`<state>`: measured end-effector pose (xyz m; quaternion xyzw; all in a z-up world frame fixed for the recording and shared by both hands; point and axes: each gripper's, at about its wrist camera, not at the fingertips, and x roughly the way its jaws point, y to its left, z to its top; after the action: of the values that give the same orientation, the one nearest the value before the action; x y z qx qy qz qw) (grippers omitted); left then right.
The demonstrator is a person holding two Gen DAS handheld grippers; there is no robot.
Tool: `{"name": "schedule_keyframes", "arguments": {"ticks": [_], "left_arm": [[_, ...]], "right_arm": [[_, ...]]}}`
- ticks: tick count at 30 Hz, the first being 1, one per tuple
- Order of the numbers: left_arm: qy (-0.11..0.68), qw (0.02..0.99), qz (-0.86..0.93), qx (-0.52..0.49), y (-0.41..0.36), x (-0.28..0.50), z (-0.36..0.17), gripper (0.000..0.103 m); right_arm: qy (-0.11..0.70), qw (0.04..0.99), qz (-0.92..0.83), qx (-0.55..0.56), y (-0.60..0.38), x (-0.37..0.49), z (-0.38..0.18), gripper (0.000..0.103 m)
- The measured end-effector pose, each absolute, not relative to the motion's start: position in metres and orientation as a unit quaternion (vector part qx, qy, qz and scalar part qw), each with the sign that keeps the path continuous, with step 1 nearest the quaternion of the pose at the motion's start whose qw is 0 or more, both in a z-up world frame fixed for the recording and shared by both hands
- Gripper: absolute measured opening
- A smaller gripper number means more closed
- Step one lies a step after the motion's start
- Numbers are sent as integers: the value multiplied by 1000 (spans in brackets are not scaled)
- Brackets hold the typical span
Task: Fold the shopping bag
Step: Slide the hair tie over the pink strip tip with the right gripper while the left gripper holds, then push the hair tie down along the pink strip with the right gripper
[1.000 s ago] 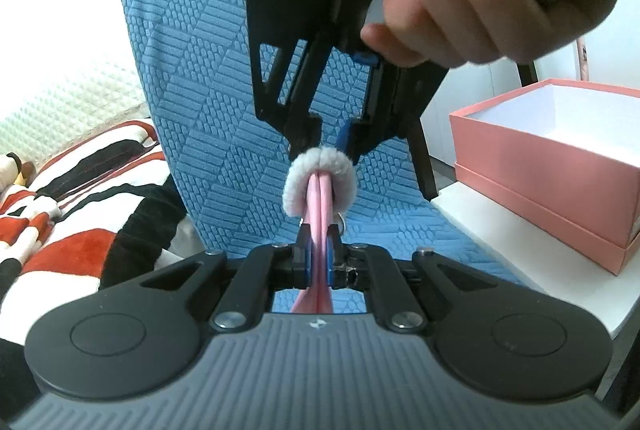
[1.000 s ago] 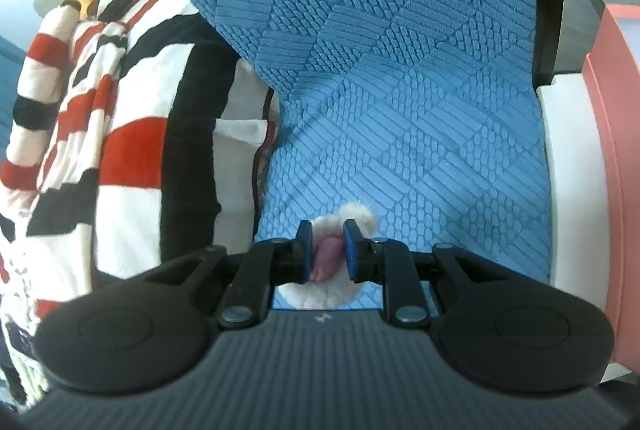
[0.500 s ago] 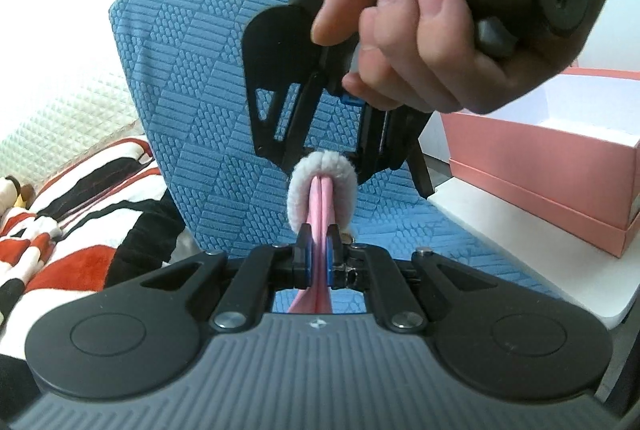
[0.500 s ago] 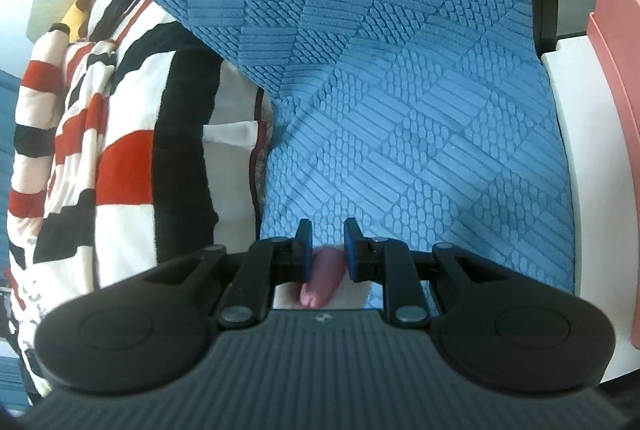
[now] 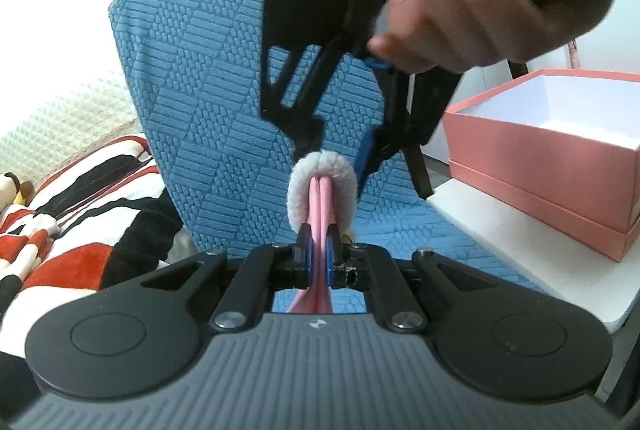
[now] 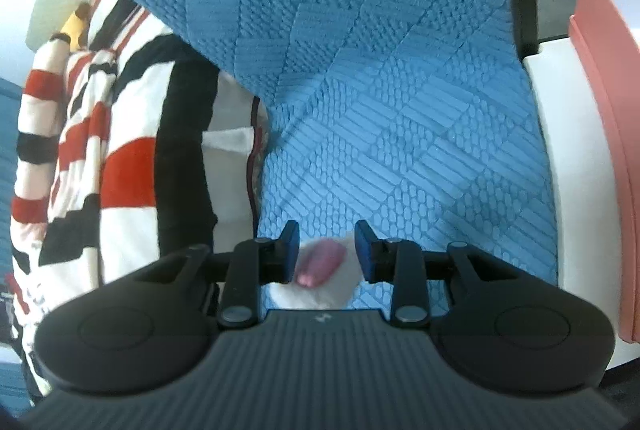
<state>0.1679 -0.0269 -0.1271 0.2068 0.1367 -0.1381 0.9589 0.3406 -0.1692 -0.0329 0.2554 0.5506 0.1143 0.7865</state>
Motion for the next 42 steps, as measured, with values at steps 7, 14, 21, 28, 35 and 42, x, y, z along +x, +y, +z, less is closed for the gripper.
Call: {"name": "schedule_keyframes", "arguments": {"ticks": [7, 14, 21, 28, 35, 42], "left_arm": [[133, 959, -135, 209, -26, 167, -126, 7], [135, 962, -132, 198, -21, 170, -124, 8], [170, 962, -139, 162, -16, 178, -125, 23], [219, 959, -152, 92, -1, 190, -127, 29], [239, 954, -162, 86, -2, 194, -133, 32], [250, 949, -155, 112, -8, 196, -140, 54]], "right_arm": [[564, 769, 144, 264, -161, 335, -39, 30], [564, 770, 147, 262, -150, 332, -41, 29], [548, 783, 153, 253, -151, 331, -34, 18], [538, 792, 148, 248, -158, 335, -26, 17], [535, 796, 146, 241, -164, 338, -18, 17], [542, 791, 152, 240, -164, 330, -13, 17]]}}
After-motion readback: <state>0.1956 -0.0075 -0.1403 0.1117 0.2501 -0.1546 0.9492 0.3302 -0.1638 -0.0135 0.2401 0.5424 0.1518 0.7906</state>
